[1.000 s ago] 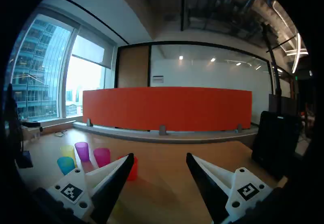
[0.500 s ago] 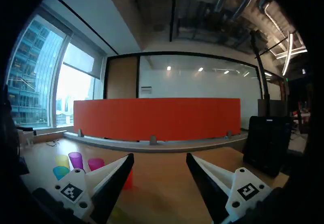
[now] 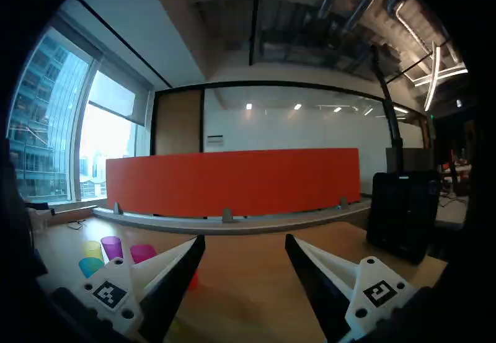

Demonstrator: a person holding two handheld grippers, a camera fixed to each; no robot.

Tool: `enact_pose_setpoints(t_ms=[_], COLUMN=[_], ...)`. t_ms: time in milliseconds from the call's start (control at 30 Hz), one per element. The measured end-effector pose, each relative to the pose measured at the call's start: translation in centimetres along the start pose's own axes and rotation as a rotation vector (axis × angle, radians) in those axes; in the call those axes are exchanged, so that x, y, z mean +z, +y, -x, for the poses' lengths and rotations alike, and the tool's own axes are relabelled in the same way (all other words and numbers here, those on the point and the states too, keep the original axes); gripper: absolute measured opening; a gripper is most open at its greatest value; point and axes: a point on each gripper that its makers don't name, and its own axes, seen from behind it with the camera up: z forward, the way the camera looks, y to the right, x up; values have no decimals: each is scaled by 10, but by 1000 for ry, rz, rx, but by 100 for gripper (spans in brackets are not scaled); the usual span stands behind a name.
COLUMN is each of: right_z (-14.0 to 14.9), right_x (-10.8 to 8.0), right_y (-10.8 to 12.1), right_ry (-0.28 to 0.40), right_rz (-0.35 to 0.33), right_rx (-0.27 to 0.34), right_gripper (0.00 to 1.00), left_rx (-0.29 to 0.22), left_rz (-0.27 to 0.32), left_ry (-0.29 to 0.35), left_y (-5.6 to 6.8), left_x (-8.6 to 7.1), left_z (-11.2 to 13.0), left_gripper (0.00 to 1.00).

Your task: Pour water

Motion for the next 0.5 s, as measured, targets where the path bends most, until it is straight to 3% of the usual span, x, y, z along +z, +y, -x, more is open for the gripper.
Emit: enact_pose_setpoints(t_ms=[500], right_z=[7], right_x=[-7], right_y=[7], right_ry=[-12], right_rz=[17], right_rx=[-9], right_gripper=[100], left_rx=[22], left_rz=[-12], left_ry=[14], left_y=[0], left_x=[0], left_z=[12], left_gripper=[97])
